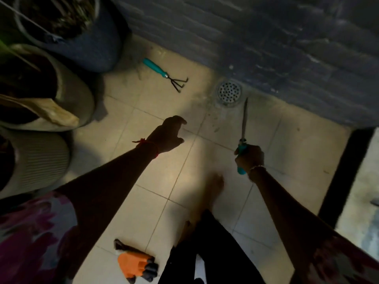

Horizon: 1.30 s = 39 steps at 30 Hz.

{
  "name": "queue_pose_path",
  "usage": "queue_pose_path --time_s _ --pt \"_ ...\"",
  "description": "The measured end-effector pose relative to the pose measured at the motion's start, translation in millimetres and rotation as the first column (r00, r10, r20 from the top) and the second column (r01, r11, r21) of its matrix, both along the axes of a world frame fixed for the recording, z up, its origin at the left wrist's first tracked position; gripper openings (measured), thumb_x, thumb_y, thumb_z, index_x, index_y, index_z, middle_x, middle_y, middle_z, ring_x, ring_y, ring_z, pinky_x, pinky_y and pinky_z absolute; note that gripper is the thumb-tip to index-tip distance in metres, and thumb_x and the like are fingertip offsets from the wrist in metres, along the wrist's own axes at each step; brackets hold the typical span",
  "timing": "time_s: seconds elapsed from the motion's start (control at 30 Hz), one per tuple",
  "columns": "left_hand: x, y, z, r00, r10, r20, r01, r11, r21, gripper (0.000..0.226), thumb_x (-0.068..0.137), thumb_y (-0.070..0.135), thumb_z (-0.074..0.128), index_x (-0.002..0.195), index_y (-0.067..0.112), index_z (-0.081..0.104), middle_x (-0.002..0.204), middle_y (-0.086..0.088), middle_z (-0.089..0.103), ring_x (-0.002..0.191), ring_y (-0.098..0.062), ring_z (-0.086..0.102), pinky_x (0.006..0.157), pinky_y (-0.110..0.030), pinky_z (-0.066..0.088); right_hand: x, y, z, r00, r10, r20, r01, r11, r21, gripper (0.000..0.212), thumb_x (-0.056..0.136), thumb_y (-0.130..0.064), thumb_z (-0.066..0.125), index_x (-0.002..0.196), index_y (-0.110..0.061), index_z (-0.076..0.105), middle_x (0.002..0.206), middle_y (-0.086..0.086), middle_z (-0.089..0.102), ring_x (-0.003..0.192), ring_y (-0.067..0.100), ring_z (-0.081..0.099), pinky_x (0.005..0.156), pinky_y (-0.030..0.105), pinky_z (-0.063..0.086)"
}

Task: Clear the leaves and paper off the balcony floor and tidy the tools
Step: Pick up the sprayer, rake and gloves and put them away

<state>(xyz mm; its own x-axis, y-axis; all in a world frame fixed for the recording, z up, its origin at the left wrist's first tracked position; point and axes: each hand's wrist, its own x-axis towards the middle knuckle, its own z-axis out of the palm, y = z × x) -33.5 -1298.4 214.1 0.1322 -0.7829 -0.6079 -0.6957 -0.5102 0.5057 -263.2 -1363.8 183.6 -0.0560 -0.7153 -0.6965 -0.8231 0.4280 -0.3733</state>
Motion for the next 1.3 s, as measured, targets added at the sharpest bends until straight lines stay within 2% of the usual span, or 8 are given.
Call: queue_pose_path --time_s 0.27,0.57,0.7,0.8,0.87,0.93,1.13,1.3 --pt "69 -68 -33 0.993 0.047 0.112 -0.054 0.997 0.063 0.062 0.086 0.008 0.063 0.141 0.012 0.034 0.147 -0.011 0.033 0.126 -0.025 0.046 0.099 -0.028 0.04 66 -45 -29 0.993 0.112 0.027 -0.113 0.993 0.041 0.025 0.073 0.015 0.059 0.086 -0.001 0.073 0.093 0.019 0.071 0.092 0.03 0.066 0.085 0.037 0.053" --pt "139 -115 -68 0.985 0.046 0.168 -0.07 0.988 0.138 0.073 0.087 0.005 0.06 0.148 0.013 0.02 0.153 -0.01 0.023 0.141 -0.026 0.02 0.114 -0.04 0.024 105 -88 -60 0.967 0.253 -0.039 -0.251 0.967 0.042 0.026 0.071 0.012 0.068 0.094 0.002 0.072 0.099 0.02 0.07 0.095 0.03 0.065 0.082 0.031 0.048" --pt "128 -56 -141 0.967 -0.025 0.255 -0.069 0.933 0.354 0.06 0.094 0.029 0.051 0.147 0.013 0.025 0.155 -0.011 0.021 0.143 -0.03 0.016 0.117 -0.048 0.014 126 -101 -64 0.976 0.216 0.029 -0.216 0.976 -0.004 0.036 0.067 0.011 0.075 0.102 0.005 0.069 0.106 0.021 0.068 0.099 0.031 0.064 0.084 0.029 0.047" --pt "92 30 -201 0.927 -0.058 0.37 -0.138 0.866 0.481 0.055 0.095 0.048 0.03 0.136 0.014 0.039 0.14 -0.015 0.045 0.126 -0.036 0.041 0.108 -0.048 0.03 145 -116 -72 0.968 0.247 0.04 -0.248 0.969 0.015 0.044 0.067 0.006 0.078 0.109 0.005 0.066 0.109 0.02 0.067 0.102 0.03 0.063 0.084 0.028 0.046" --pt "81 60 -233 0.909 -0.053 0.413 -0.162 0.868 0.469 0.043 0.089 0.033 0.05 0.125 0.012 0.042 0.123 -0.02 0.056 0.096 -0.041 0.059 0.081 -0.049 0.05 157 -126 -85 0.968 0.251 0.013 -0.251 0.967 0.047 0.045 0.068 0.006 0.077 0.111 0.006 0.065 0.111 0.02 0.066 0.102 0.029 0.062 0.08 0.024 0.043" --pt "97 47 -240 0.965 0.052 0.256 -0.176 0.854 0.49 0.048 0.077 0.017 0.066 0.118 0.011 0.043 0.112 -0.021 0.058 0.075 -0.036 0.06 0.064 -0.041 0.05 169 -131 -99 0.972 0.236 0.013 -0.237 0.97 0.057 0.048 0.068 0.006 0.077 0.115 0.006 0.062 0.113 0.018 0.064 0.101 0.026 0.06 0.078 0.023 0.042" --pt "82 65 -264 0.969 0.06 0.241 -0.146 0.923 0.356 0.039 0.08 0.021 0.046 0.118 0.014 0.045 0.11 -0.021 0.06 0.076 -0.037 0.059 0.067 -0.042 0.048 210 -138 -148 0.988 0.152 0.031 -0.153 0.987 0.046 0.058 0.072 0.004 0.075 0.126 0.003 0.054 0.126 0.017 0.057 0.113 0.029 0.056 0.072 0.006 0.033" --pt "94 65 -279 0.965 0.175 0.194 -0.221 0.943 0.248 0.03 0.085 0.022 0.044 0.114 0.018 0.049 0.102 -0.017 0.067 0.07 -0.034 0.062 0.064 -0.038 0.05 239 -136 -156 0.986 0.139 0.093 -0.143 0.989 0.042 0.061 0.072 -0.002 0.078 0.128 0.0 0.054 0.127 0.015 0.058 0.113 0.026 0.057 0.073 0.007 0.034"
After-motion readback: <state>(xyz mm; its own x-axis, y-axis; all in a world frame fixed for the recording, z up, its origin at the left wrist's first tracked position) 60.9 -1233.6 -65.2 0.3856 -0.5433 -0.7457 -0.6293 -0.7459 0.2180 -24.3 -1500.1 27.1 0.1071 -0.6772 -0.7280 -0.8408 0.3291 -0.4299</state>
